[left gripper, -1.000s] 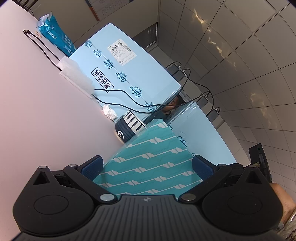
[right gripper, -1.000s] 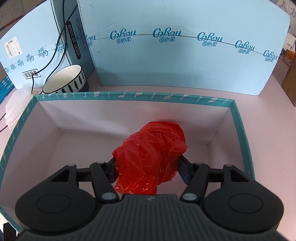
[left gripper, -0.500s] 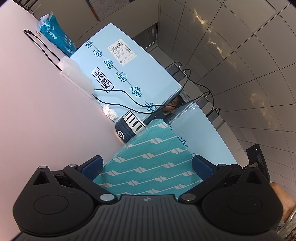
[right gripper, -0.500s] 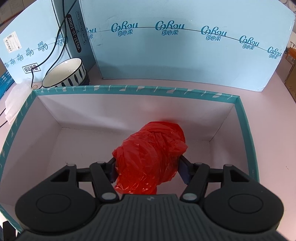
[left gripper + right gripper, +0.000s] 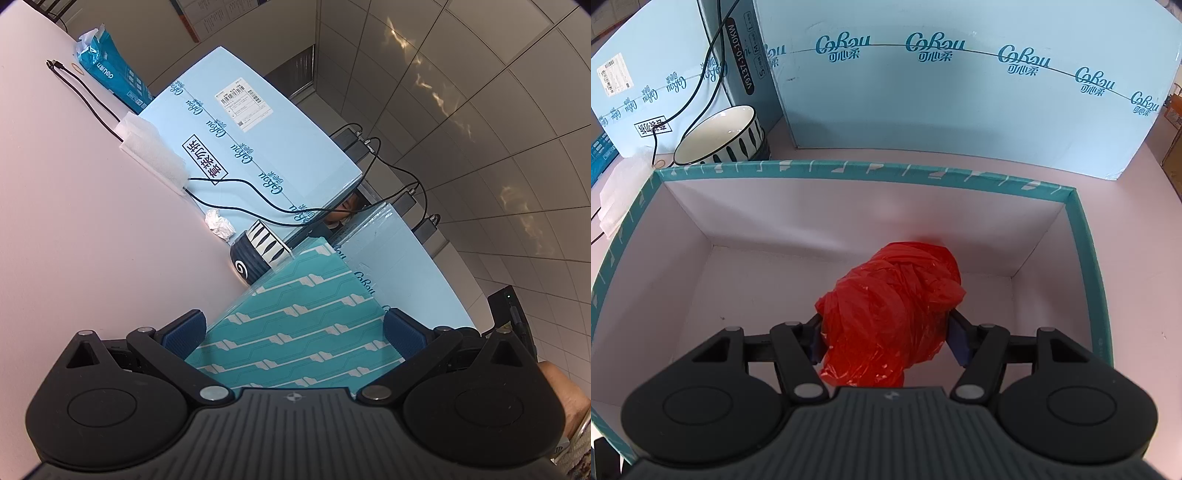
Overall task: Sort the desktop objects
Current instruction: 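Lower the red bag down into the teal box with the right gripper, then open the right gripper to release the red bag inside the box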
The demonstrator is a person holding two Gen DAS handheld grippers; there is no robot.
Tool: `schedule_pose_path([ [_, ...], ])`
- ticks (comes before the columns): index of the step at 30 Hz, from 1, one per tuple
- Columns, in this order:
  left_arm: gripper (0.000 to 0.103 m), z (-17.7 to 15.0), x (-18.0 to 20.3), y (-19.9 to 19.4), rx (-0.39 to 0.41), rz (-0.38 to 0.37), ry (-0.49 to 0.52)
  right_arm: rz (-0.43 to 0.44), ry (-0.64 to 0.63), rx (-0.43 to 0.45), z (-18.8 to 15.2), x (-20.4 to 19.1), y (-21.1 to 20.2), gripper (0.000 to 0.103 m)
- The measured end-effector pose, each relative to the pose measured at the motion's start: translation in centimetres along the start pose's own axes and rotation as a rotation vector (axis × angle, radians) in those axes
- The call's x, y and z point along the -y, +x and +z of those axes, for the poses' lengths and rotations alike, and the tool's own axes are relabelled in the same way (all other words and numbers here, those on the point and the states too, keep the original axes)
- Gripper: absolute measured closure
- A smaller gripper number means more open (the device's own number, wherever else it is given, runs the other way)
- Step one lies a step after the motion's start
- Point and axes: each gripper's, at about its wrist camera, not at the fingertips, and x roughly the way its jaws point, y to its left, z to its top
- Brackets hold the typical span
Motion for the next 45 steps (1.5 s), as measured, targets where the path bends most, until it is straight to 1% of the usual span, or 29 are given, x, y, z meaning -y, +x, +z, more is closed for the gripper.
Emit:
schedule_pose_path([
  [23, 0.000, -0.04, 0.02, -0.04, 0.000, 0.000, 0.000, 0.001, -0.018, -0.036, 0.04, -0.06, 0.34, 0.038],
  [45, 0.000, -0.10, 0.09, -0.01, 0.001, 0.000, 0.001, 0.008, -0.027, -0.053, 0.20, -0.03, 0.50, 0.038],
])
